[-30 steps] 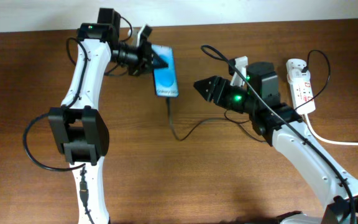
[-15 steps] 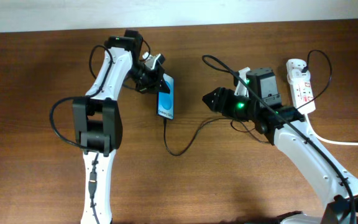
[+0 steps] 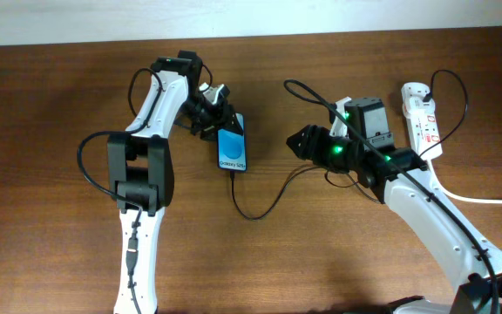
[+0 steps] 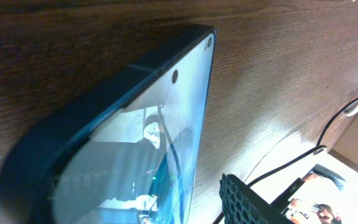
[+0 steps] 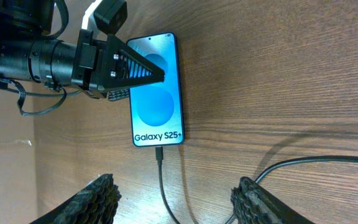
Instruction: Plug charger to phone and switch on socket
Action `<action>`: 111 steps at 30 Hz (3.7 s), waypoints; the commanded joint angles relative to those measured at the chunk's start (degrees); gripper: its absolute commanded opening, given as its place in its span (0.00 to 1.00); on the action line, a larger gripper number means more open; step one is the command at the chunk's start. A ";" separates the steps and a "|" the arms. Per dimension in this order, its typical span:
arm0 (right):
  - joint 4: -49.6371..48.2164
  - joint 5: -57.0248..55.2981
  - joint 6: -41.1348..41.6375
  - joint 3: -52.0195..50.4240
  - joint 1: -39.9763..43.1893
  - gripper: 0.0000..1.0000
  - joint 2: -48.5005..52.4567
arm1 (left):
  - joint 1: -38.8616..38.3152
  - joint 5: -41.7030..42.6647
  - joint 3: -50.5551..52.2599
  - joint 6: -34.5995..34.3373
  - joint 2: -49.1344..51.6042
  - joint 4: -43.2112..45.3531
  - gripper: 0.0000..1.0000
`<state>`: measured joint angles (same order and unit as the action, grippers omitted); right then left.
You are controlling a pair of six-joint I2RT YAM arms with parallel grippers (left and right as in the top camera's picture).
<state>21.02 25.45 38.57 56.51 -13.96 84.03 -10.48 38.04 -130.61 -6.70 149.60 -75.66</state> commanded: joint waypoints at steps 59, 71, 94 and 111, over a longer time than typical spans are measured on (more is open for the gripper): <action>43.06 -1.14 -32.20 24.09 45.22 0.86 -10.93 | 18.14 -17.44 -32.94 -10.62 -22.86 -21.05 0.99; 39.26 -0.11 -30.77 51.01 57.48 0.88 21.59 | 18.14 -17.44 -32.94 -10.62 -22.86 -21.07 0.99; 29.05 -13.33 -33.83 48.68 44.39 0.88 44.46 | 18.16 -17.44 -32.94 -10.62 -22.88 -21.05 0.99; 27.93 -15.47 -29.90 48.09 42.73 0.88 47.60 | 18.16 -17.44 -32.94 -10.62 -22.86 -21.05 0.99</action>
<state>49.15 11.73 7.57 105.67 29.50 130.69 7.53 20.16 -163.04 -16.97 127.17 -96.66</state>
